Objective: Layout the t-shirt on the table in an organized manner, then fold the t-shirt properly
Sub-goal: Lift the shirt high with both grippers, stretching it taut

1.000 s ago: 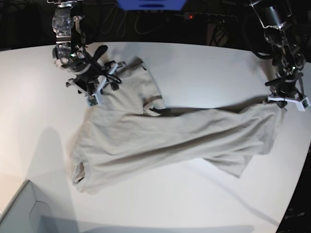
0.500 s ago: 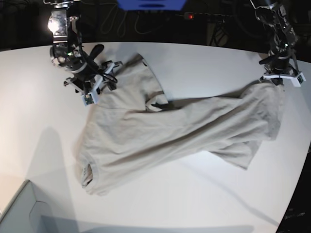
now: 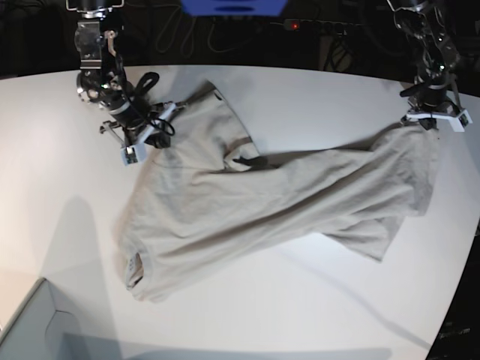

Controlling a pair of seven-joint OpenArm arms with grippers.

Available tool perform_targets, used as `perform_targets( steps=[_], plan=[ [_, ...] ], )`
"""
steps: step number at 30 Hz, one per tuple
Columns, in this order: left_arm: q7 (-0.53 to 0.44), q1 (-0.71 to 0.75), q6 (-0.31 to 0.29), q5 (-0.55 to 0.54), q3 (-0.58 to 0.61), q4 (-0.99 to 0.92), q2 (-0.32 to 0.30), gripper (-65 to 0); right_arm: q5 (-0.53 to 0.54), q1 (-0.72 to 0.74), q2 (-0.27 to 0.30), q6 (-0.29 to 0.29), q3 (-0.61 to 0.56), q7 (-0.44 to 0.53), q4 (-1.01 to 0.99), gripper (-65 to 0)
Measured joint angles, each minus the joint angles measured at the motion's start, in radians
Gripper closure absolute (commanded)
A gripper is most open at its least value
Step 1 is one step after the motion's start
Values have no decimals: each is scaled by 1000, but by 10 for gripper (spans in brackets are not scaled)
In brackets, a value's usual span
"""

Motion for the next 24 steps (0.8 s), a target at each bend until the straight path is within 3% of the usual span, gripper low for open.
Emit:
perform_targets(
  steps=[9,13,15,19,22,24],
  plan=[
    [60,14,11,12,47,174,11,0,-85,-116,-16,19,121,-145,235,0],
    [60,14,8,10,45,306,5,0,-68,-82,-17,19,183,-114,362,0],
    [104,14,7,12,45,362,6,0,-66,-89,-18,27,212,-105,429,0],
    [192,16,10,14,35,475,24,0,-77,-99,-44,196,309,-137,523,0],
    [233,39,10,12,40,550,31,0,-76,-81,-70,253,360,-135,589,0],
    [225,68,2,6,45,607,35,0,-69,-69,-80,255,397,-119,611,0]
  ],
)
